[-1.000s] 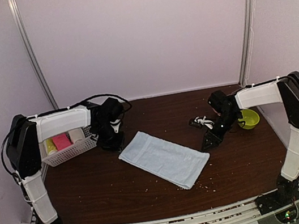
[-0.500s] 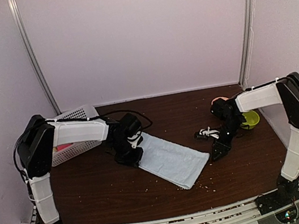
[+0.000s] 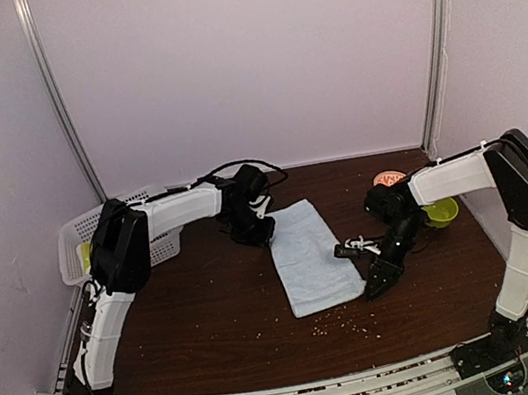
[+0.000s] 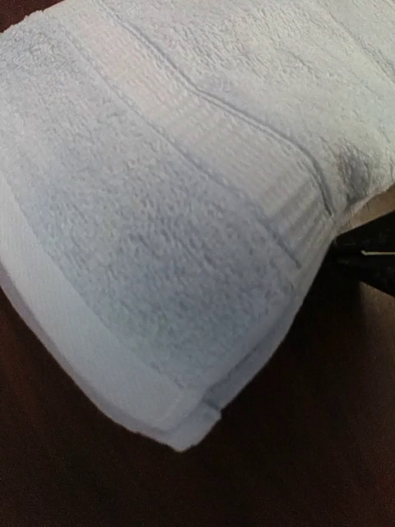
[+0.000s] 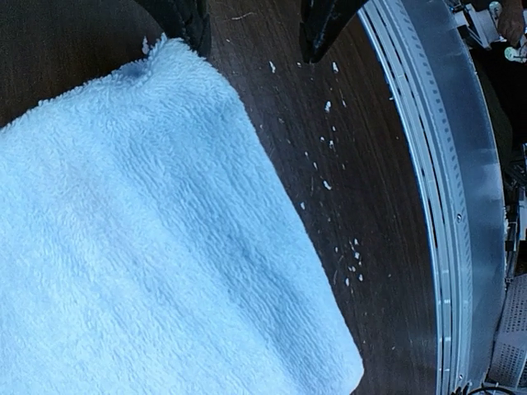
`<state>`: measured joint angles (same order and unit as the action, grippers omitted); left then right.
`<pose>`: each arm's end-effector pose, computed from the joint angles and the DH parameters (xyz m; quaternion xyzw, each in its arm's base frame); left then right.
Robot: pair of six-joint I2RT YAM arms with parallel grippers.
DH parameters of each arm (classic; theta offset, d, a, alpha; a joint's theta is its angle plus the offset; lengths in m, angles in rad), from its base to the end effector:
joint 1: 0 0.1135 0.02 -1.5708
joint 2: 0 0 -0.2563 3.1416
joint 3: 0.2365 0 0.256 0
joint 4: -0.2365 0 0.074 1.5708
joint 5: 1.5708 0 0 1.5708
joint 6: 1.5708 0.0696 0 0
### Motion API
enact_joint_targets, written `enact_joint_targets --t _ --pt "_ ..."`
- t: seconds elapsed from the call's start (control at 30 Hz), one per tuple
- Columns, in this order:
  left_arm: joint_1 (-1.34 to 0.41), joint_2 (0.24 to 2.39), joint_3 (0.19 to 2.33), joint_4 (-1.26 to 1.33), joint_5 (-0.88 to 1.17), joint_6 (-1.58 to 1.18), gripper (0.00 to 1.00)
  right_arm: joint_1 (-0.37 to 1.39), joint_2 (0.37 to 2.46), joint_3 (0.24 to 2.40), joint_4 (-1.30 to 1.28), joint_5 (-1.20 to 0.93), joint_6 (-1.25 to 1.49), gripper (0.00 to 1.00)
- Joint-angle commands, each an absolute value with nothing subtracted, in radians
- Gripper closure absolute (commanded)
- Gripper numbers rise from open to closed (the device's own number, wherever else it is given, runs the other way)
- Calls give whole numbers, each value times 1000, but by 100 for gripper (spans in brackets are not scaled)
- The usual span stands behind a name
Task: Roll the towels
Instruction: Rotate the towel at the center of the board, then pick up the towel from the center of the board.
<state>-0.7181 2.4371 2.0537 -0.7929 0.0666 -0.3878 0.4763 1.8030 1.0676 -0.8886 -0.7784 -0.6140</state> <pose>0.3913 -0.3480 0.1096 0.1676 0.9657 -0.1307 0.1495 0.2417 0.1797 0.1171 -0.4710 0.7961 0.3801 0.0015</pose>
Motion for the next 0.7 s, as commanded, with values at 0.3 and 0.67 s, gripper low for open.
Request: enact_joint_targets --t 0.3,0.67 --pt "-691 2002 1725 -793 -81 -324 76 445 1646 1247 -835 -703 -475 58" --pt "-1028 1632 1176 -185 -161 -104 51 456 2024 1638 -653 -746 -284 65"
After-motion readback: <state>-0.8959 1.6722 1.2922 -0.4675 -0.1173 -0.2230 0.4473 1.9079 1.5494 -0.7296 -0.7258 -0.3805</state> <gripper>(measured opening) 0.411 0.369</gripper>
